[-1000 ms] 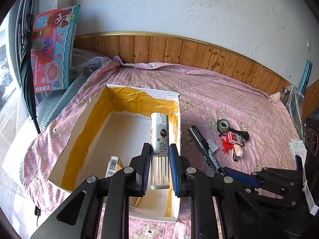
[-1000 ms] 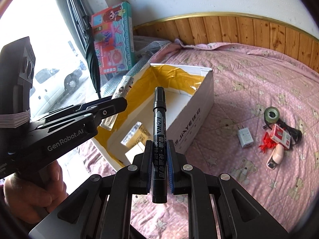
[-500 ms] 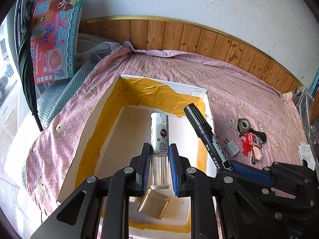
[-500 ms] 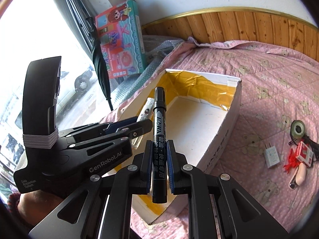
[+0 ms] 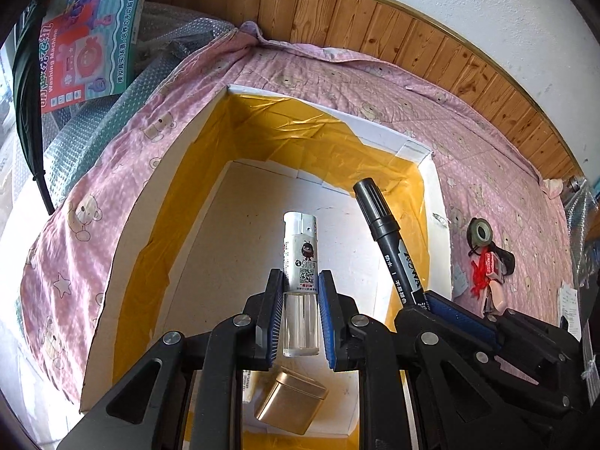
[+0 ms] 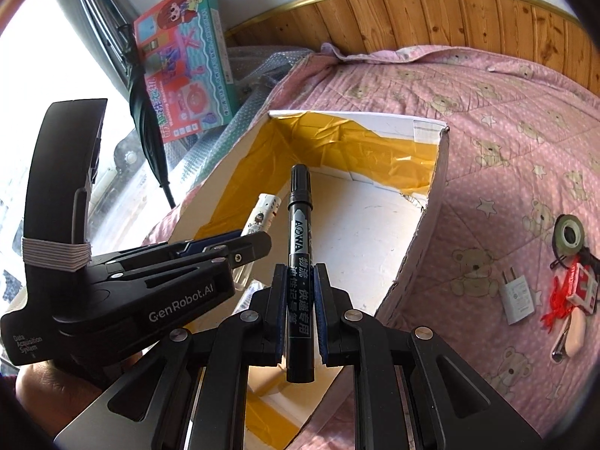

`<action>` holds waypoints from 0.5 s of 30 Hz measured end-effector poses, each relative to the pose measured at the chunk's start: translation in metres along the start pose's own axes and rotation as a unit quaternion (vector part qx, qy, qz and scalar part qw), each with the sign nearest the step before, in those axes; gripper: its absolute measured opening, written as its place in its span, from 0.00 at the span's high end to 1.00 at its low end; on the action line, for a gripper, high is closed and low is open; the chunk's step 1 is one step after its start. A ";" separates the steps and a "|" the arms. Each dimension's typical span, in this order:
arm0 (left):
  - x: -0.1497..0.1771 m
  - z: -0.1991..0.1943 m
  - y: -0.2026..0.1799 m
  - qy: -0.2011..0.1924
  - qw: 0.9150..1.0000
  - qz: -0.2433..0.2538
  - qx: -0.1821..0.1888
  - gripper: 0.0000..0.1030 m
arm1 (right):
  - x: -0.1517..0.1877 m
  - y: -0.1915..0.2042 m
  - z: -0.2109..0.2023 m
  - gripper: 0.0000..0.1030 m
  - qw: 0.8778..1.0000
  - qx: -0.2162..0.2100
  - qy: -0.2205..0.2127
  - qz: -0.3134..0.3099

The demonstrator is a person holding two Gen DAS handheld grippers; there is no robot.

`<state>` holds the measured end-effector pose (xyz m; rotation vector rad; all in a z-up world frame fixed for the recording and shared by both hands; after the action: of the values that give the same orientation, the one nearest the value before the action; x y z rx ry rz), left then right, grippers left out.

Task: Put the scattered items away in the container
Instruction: 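Open both tools to drop the marker and bottle into the box, then withdraw both tools from the box toward the charger and staples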

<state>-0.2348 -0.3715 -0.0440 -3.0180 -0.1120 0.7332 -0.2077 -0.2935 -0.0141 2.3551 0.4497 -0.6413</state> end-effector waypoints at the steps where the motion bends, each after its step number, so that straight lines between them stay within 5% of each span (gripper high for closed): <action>1: -0.003 0.003 0.001 0.001 1.000 0.000 0.001 0.81 | 0.000 -0.002 0.001 0.82 1.000 0.000 -0.003 0.003; 3: -0.006 0.009 0.001 0.003 1.000 0.004 -0.010 0.78 | 0.001 -0.006 0.001 0.78 1.000 -0.004 -0.009 0.012; 7: -0.002 0.013 0.007 0.001 1.000 -0.006 -0.028 0.45 | 0.007 -0.009 -0.013 0.77 0.999 -0.034 -0.030 0.027; 15: 0.026 -0.021 -0.002 -0.033 0.999 -0.013 -0.007 0.45 | 0.037 -0.008 -0.066 0.77 0.993 -0.068 -0.085 0.043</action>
<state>-0.2024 -0.3673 -0.0376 -3.0003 -0.1577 0.8322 -0.1599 -0.2380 0.0057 2.1585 0.3033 -0.7396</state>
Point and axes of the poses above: each gripper's, at about its wrist camera, not at the fingertips, and z roughly the way its jaws point, y to its left, x to its underside, the point moved 8 cm from there along z, roughly the way its jaws point, and after that the axes turned 9 degrees about -x, right-handed, at the moved point
